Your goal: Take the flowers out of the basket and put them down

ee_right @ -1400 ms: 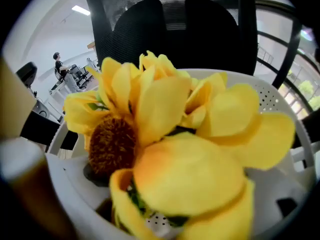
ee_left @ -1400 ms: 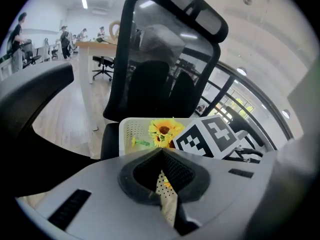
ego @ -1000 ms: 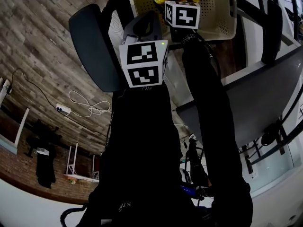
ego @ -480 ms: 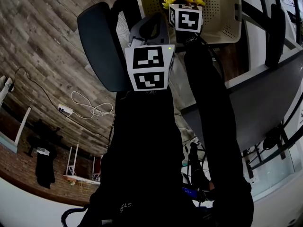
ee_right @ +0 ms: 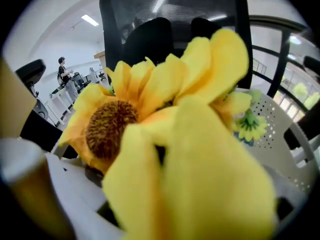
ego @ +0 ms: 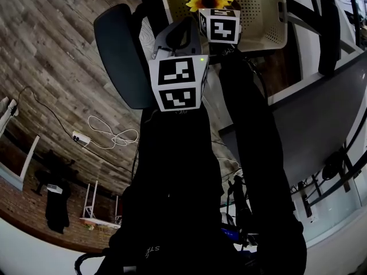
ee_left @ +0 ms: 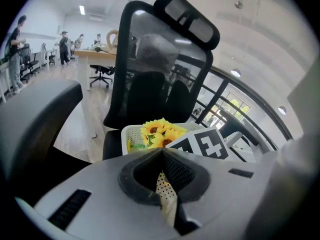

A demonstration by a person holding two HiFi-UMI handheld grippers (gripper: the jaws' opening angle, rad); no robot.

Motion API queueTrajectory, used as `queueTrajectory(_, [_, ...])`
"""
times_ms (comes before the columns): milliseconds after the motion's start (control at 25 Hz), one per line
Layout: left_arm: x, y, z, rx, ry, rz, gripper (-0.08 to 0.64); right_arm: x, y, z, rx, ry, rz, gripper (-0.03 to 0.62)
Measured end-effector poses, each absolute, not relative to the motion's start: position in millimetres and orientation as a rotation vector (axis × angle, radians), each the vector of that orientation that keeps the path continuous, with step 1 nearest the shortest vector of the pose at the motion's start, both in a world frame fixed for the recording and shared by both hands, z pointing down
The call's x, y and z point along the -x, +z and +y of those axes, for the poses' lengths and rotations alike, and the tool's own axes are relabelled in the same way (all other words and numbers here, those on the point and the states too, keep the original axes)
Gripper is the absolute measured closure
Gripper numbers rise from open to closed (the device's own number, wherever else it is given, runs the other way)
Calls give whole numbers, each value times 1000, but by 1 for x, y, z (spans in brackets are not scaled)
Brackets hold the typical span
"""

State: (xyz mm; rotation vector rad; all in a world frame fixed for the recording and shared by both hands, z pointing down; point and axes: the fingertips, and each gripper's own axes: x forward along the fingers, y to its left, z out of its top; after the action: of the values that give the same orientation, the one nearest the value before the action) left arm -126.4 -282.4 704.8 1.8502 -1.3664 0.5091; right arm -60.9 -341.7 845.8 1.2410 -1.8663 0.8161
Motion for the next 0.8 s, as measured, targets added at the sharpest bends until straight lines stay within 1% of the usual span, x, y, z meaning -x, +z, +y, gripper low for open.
queueTrajectory(200, [126,700,-280,-1856,503,-1372,558,58,832,-343,-1272,787,-1898,120])
queueTrajectory(440, [129,687,-279,-1850,490,-1383,558,58,796,-342,-1317,771,-1937,120])
queueTrajectory(600, [127,665,-284,-1870,476,-1397,557,54,753,-345,-1375,763,-1986,120])
queueTrajectory(800, [123,614,-289,-1919,458,-1411,558,45,679,-345,-1470,766,-2056,121])
